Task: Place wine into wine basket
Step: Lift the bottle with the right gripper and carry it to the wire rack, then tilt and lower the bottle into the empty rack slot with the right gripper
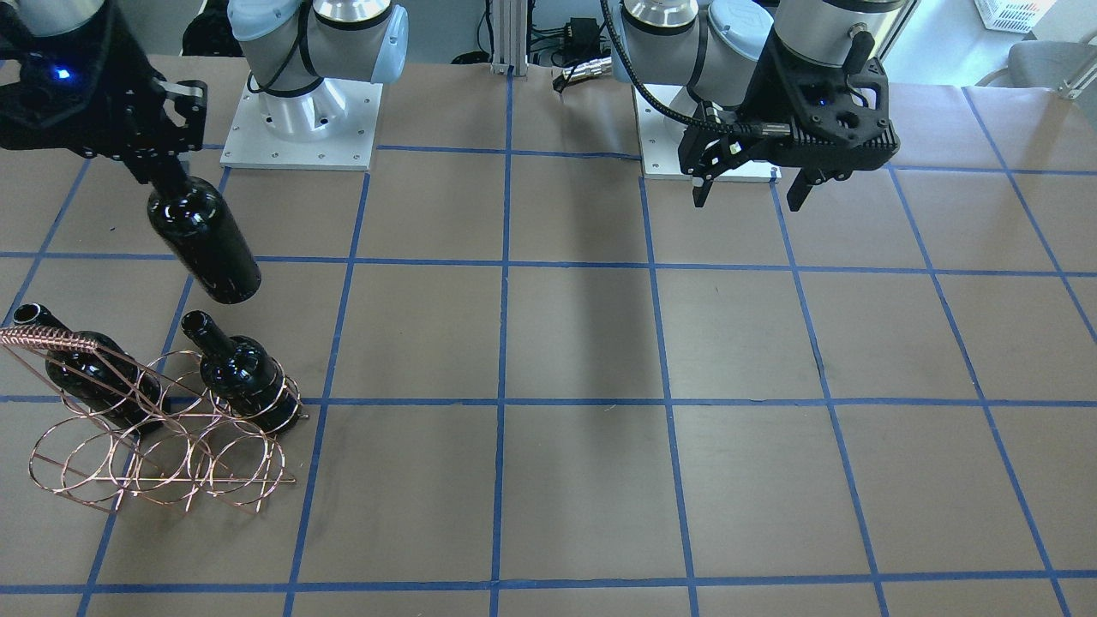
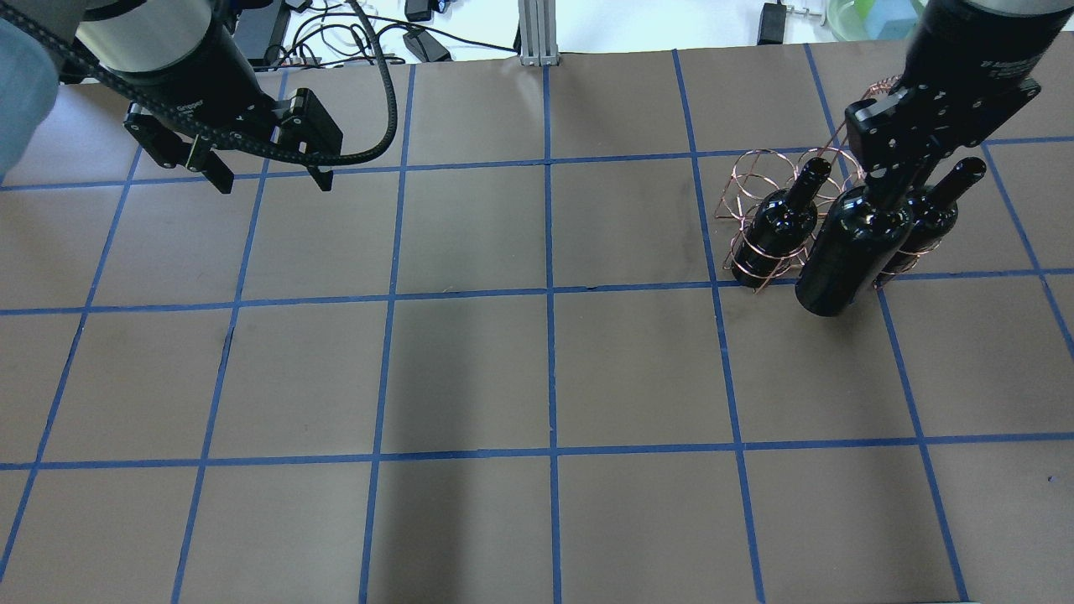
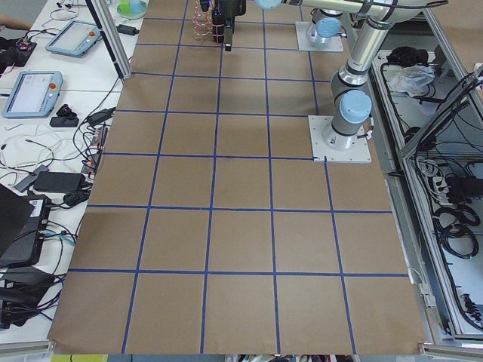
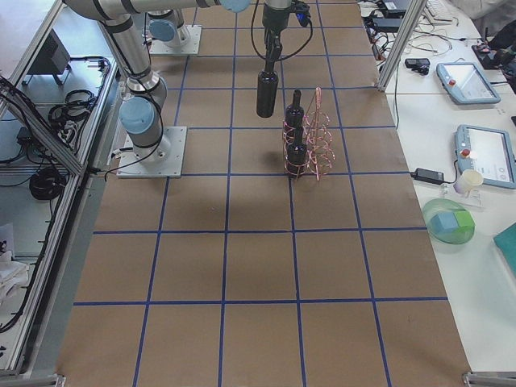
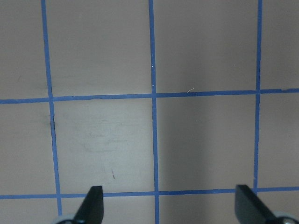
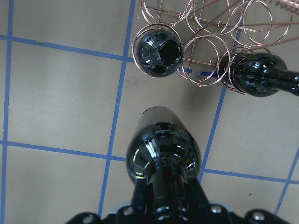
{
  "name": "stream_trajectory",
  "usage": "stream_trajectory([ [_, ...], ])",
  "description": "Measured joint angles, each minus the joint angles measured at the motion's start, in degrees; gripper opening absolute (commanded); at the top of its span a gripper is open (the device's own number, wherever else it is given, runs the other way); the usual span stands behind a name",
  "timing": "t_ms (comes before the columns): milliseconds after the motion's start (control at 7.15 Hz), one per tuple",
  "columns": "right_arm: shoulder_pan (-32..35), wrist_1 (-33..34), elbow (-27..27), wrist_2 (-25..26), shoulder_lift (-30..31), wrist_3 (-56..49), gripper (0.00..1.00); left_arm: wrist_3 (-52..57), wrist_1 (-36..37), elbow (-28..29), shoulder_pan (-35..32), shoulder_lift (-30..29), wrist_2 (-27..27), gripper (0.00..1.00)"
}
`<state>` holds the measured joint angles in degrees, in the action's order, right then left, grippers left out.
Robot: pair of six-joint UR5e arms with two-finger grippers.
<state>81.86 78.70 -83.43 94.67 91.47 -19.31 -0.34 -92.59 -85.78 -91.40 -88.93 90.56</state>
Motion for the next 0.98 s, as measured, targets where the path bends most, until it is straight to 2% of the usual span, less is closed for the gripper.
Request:
stream_trajectory([
  [280,-4.9,1.8,1.5,-0.6,-1.2,-6.8,0.00,0.0,0.0,0.0,0.0,0.0,0.0,1.00],
  [559,-5.8,5.3,3.9,-2.4,-4.3,-8.5,0.00,0.0,0.0,0.0,0.0,0.1,-0.3,1.00],
  [978,-5.9,9.8,4.8,-3.7,-8.3,-10.2,0.00,-0.2,0.0,0.0,0.0,0.1,-0.3,1.00],
])
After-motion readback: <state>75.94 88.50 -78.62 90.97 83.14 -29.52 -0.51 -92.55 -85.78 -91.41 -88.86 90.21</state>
